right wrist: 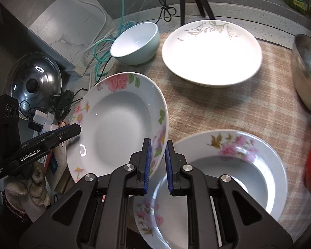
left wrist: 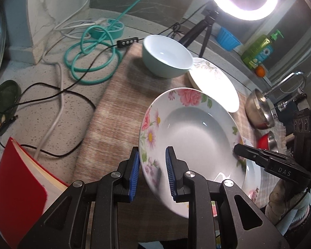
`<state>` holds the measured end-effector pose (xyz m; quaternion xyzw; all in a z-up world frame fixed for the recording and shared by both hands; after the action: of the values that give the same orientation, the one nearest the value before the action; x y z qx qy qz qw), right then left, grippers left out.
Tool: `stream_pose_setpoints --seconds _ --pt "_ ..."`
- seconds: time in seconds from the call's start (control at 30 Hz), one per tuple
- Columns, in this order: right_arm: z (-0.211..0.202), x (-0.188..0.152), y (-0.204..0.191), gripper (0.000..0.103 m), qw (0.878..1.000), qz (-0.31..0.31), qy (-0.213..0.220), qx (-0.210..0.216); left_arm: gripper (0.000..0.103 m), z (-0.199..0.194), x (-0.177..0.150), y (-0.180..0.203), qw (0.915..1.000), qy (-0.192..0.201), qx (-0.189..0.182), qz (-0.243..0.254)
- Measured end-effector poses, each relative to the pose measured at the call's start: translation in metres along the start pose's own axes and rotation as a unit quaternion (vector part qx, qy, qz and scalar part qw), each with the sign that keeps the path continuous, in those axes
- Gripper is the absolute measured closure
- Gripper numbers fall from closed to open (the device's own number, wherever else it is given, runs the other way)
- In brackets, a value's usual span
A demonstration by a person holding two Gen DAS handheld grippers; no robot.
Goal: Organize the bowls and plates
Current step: 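Lift the rose plate and lower it onto the pink-flower plate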
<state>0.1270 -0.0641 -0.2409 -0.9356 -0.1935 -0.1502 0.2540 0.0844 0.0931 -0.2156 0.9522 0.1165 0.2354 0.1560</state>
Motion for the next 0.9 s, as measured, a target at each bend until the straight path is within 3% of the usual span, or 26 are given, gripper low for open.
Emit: stream_pose_setpoints --seconds 0.47,0.9 --pt "-0.05 -0.046 0.06 0.089 0.998 0.044 0.012 -0.037 0.08 0.014 -0.029 0.068 0.9966 -0.035 -0.043 0.06" --pt "-0.065 -0.082 0.106 0.088 0.995 0.075 0.002 -0.071 0.08 0.033 -0.059 0.107 0.99 -0.073 -0.057 0.107"
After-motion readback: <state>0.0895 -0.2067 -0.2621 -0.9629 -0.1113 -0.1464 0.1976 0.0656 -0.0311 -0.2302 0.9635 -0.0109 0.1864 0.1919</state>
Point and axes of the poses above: each gripper's, at about its wrist camera, not at the fingertips, and z roughly the way its jaws point, y to its right, x to its top, the point moved 7 cm from there along z, roughly the way its jaws point, and after that the axes turned 1 degree about -z, right-handed, at the moved point
